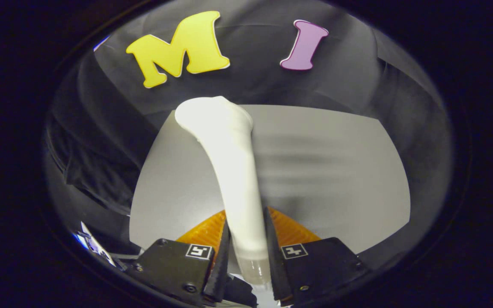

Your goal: Iron the clothes twice with a garment steamer, once on the left side and once on the right side.

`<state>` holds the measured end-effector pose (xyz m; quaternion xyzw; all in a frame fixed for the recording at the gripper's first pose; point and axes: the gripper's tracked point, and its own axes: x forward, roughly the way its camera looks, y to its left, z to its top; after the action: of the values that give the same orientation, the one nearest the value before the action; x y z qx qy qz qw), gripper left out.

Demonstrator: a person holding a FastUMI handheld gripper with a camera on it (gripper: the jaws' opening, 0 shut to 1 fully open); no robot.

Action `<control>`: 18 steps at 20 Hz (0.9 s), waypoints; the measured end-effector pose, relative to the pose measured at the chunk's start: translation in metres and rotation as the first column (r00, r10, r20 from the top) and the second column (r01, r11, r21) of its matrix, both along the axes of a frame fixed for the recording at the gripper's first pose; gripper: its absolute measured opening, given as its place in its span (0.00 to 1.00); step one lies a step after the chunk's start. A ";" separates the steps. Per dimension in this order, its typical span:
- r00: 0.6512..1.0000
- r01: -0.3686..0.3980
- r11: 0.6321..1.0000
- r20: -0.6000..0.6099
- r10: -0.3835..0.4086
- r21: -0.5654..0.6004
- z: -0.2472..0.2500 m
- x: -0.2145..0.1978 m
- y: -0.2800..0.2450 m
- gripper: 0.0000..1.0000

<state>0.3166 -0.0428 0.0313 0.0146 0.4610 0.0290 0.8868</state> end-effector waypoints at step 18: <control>0.981 0.053 0.990 0.181 -0.076 0.132 0.023 -0.038 0.006 0.25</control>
<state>0.2786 -0.0365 0.0538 0.0829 0.3731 0.0306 0.9236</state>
